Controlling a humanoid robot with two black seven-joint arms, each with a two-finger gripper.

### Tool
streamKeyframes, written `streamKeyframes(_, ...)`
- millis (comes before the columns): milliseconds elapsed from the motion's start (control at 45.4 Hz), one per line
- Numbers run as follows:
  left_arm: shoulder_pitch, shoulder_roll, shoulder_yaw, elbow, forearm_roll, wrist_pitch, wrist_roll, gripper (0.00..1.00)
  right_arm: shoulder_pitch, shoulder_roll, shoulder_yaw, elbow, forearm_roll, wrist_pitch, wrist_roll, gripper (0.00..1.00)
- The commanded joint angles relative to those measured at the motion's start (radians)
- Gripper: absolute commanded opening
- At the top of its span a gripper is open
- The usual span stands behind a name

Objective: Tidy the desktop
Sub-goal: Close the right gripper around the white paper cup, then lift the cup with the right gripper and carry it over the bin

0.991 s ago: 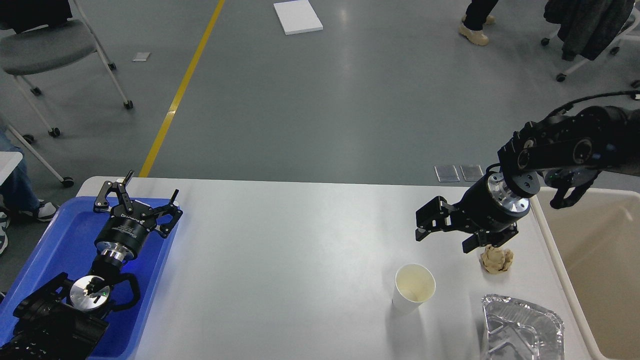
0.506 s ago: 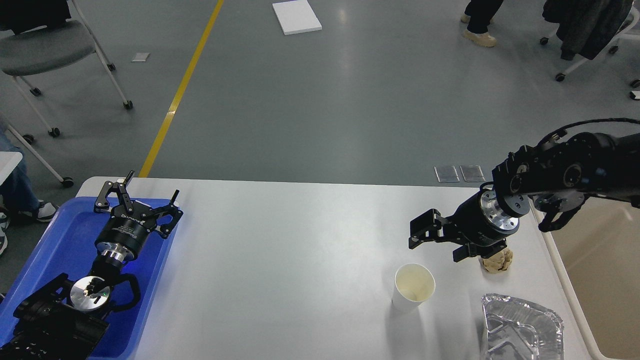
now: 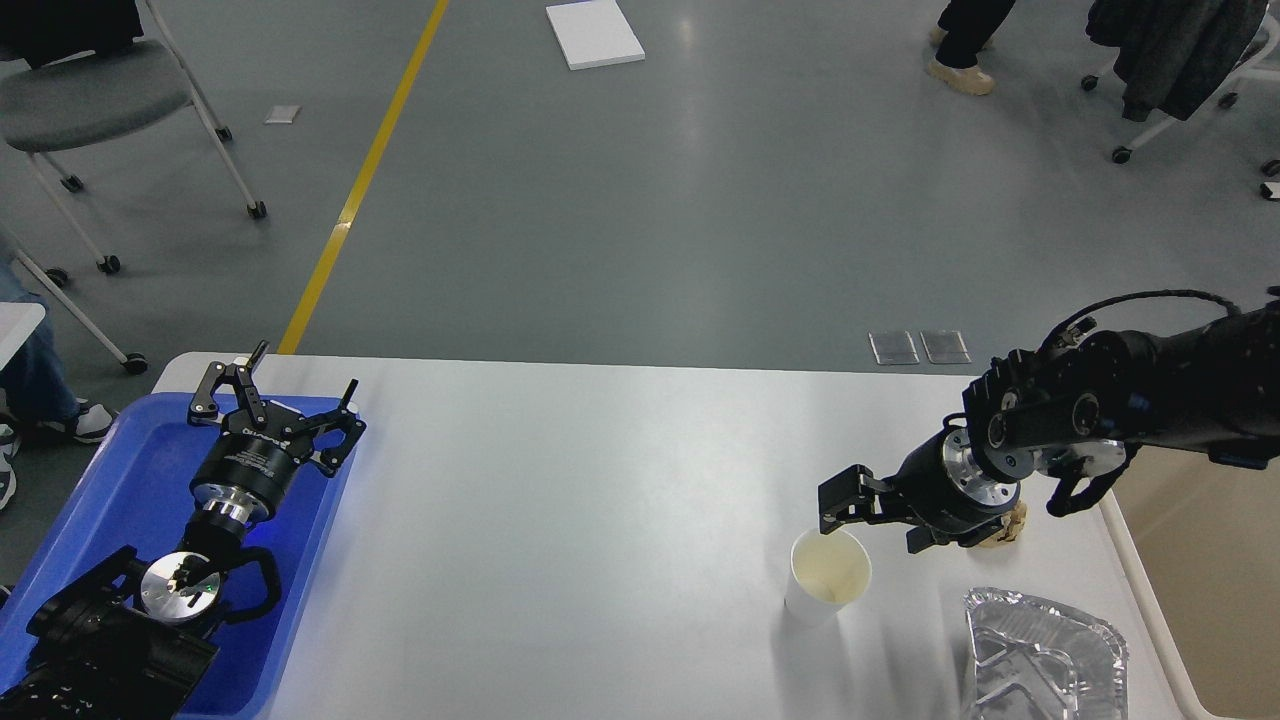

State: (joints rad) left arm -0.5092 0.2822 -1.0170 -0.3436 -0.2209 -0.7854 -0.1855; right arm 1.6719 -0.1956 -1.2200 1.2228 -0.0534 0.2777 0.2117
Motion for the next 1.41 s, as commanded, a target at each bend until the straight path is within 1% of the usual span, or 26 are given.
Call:
streamKeyframes(0,0.0,0.0,0.0,0.0,0.0,0.0,0.0,1.0,-0.055,0.011,-0.009,-0.034,0.0,-0.031,0.0,1.0)
streamKeyframes(308,0.0,0.0,0.0,0.0,0.0,0.0,0.0,1.0,-0.066,0.011,-0.012,-0.031,-0.005,-0.018,0.0,1.0)
streamKeyframes(484,0.0,0.0,0.0,0.0,0.0,0.0,-0.002,1.0,-0.098,0.028,-0.006,-0.032,-0.062,-0.025,0.0,1.0)
streamKeyframes(594,0.0,0.0,0.0,0.0,0.0,0.0,-0.002,1.0,-0.112,0.03,0.007,-0.032,-0.068,-0.028,0.0,0.99)
streamKeyframes(660,0.001,0.0,0.0,0.0,0.0,0.0,-0.002,1.0,-0.118,0.03,0.014,-0.032,-0.069,-0.028,0.0,0.97)
streamKeyframes(683,0.0,0.0,0.0,0.0,0.0,0.0,-0.002,1.0,-0.121,0.03,0.017,-0.032,-0.069,-0.029,0.0,0.96)
streamKeyframes(749,0.0,0.0,0.0,0.0,0.0,0.0,-0.002,1.0,-0.126,0.03,0.02,-0.034,-0.069,-0.029,0.0,0.85)
streamKeyframes(793,0.0,0.0,0.0,0.0,0.0,0.0,-0.002,1.0,-0.126,0.03,0.022,-0.034,-0.069,-0.031,0.0,0.81)
streamKeyframes(815,0.001,0.0,0.0,0.0,0.0,0.0,-0.002,1.0,-0.126,0.03,0.023,-0.032,-0.069,-0.031,0.0,0.78)
streamKeyframes(837,0.0,0.0,0.0,0.0,0.0,0.0,-0.002,1.0,-0.127,0.031,0.025,-0.032,-0.069,-0.031,0.0,0.72)
streamKeyframes(881,0.0,0.0,0.0,0.0,0.0,0.0,-0.002,1.0,-0.127,0.031,0.025,-0.032,-0.071,-0.031,0.0,0.59)
streamKeyframes(925,0.001,0.0,0.0,0.0,0.0,0.0,-0.002,1.0,-0.127,0.031,0.025,-0.034,-0.071,-0.031,0.0,0.48)
streamKeyframes(947,0.0,0.0,0.0,0.0,0.0,0.0,-0.002,1.0,-0.129,0.031,0.025,-0.032,-0.071,-0.031,0.0,0.4)
streamKeyframes(969,0.0,0.0,0.0,0.0,0.0,0.0,-0.002,1.0,-0.132,0.031,0.025,-0.032,-0.069,-0.031,0.0,0.19)
streamKeyframes(991,0.0,0.0,0.0,0.0,0.0,0.0,-0.002,1.0,-0.135,0.031,0.025,-0.032,-0.069,-0.031,0.0,0.11)
streamKeyframes(1035,0.001,0.0,0.0,0.0,0.0,0.0,-0.002,1.0,-0.138,0.031,0.025,-0.032,-0.071,-0.031,0.0,0.01)
streamKeyframes(1057,0.0,0.0,0.0,0.0,0.0,0.0,-0.002,1.0,-0.139,0.031,0.025,-0.032,-0.069,-0.031,0.0,0.0)
streamKeyframes(1255,0.0,0.0,0.0,0.0,0.0,0.0,-0.002,1.0,-0.139,0.031,0.027,-0.031,-0.068,-0.034,0.0,0.0)
streamKeyframes(1387,0.001,0.0,0.0,0.0,0.0,0.0,-0.002,1.0,-0.133,0.028,0.027,-0.029,-0.068,-0.058,0.0,0.0)
